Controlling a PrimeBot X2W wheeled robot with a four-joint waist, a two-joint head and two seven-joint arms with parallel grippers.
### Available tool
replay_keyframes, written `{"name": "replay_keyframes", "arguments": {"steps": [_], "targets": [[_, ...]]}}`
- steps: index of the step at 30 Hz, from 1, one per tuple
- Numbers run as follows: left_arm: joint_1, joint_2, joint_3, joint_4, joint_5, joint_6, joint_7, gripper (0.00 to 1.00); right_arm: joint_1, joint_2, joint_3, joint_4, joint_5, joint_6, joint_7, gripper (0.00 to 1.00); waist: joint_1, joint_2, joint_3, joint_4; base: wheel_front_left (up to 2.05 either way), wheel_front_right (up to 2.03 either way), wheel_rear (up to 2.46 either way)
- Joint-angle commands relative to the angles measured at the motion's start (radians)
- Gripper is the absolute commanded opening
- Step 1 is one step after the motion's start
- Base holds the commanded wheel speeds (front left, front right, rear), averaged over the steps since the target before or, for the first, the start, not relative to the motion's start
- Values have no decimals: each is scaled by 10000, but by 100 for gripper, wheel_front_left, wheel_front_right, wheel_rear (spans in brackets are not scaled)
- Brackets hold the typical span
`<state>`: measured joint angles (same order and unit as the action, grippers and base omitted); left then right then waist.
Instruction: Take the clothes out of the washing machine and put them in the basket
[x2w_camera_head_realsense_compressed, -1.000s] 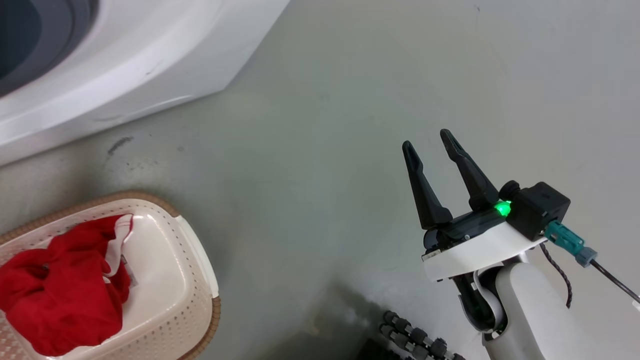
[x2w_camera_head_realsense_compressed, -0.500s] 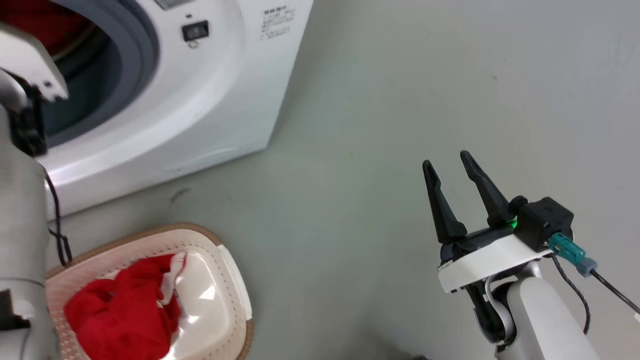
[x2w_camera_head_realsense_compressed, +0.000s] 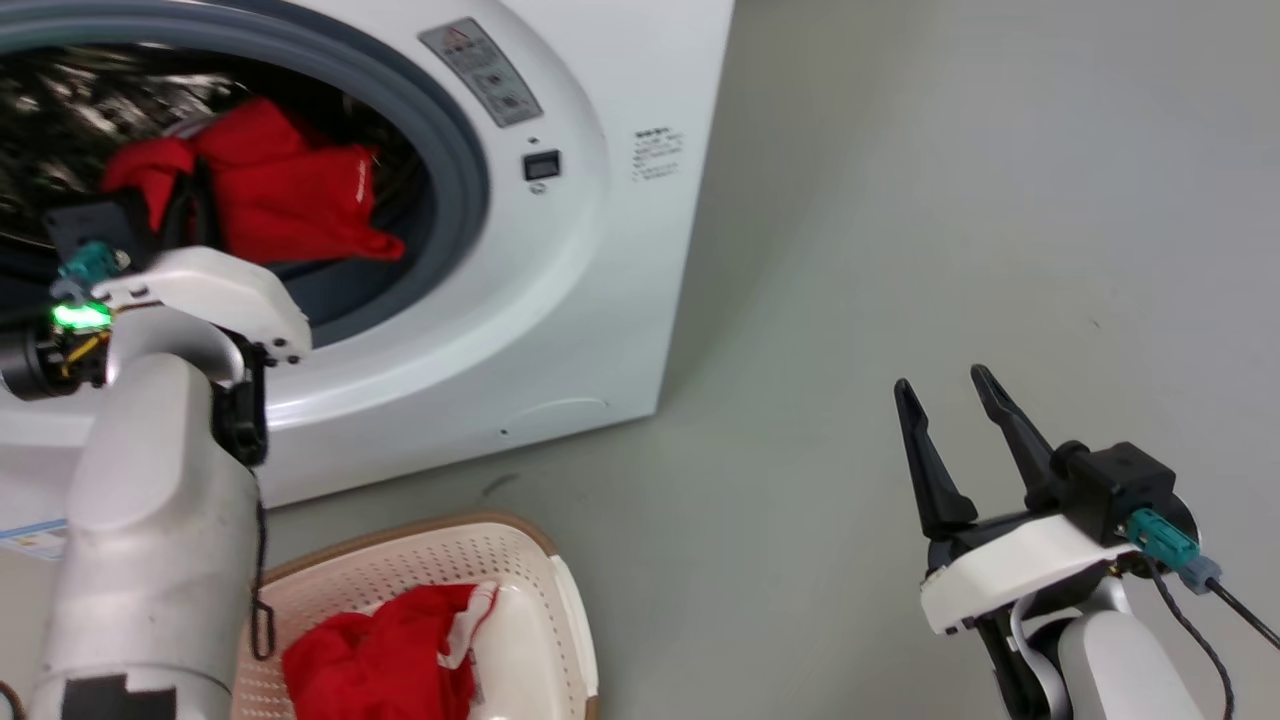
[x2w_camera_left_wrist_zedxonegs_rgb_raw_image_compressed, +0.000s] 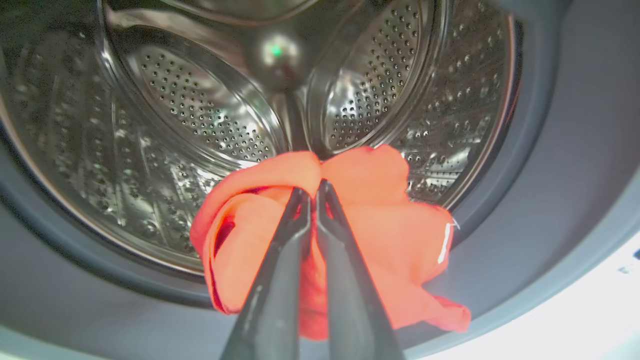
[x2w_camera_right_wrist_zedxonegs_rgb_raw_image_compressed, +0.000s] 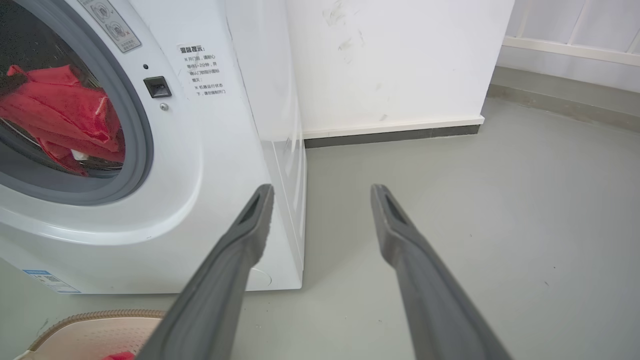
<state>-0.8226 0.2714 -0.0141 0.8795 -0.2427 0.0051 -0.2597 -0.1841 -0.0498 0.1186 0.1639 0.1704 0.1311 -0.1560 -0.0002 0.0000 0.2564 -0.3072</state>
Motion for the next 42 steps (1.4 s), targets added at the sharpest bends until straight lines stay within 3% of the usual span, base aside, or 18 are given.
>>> {"name": "replay_keyframes", "arguments": {"steps": [1,5,6,14,25,29,33,42], "targets": [[113,-56,9,-124,-18,-12,-62,0,136,-7,-41,-40,-51,-7,25,100,2,0,-476,451,0,0,0],[1149,-414,101,-1555,95,-22,-73,0,445,-7,-291,-306,-156,-7,253,100,2,0,-920,827,0,0,0],[2950,-1016,173,-3803,240,14,-67,0,938,-7,-623,-684,-329,-5,593,100,2,0,-1605,1342,0,0,0],[5208,-1462,-38,-6129,375,121,-56,0,1374,-7,-731,-1078,-493,-7,952,100,2,0,-2238,1683,0,0,0],[8742,-1925,-692,-9218,303,835,738,0,1907,-4,-1008,-1634,-512,-5,1239,100,2,0,-2224,2125,0,0,0],[9448,-2021,-1082,-9081,217,916,988,0,1790,-4,-1071,-1815,-580,-5,1305,100,2,0,-1922,2291,0,0,0],[9420,-2077,-1450,-8034,-27,730,818,0,1534,-4,-1090,-1970,-600,-5,1268,100,2,0,-1360,2421,0,0,0],[7317,-2176,-2242,-3747,-396,51,226,0,806,-4,-908,-1996,-507,-5,1108,100,2,0,411,2382,0,0,0]]}}
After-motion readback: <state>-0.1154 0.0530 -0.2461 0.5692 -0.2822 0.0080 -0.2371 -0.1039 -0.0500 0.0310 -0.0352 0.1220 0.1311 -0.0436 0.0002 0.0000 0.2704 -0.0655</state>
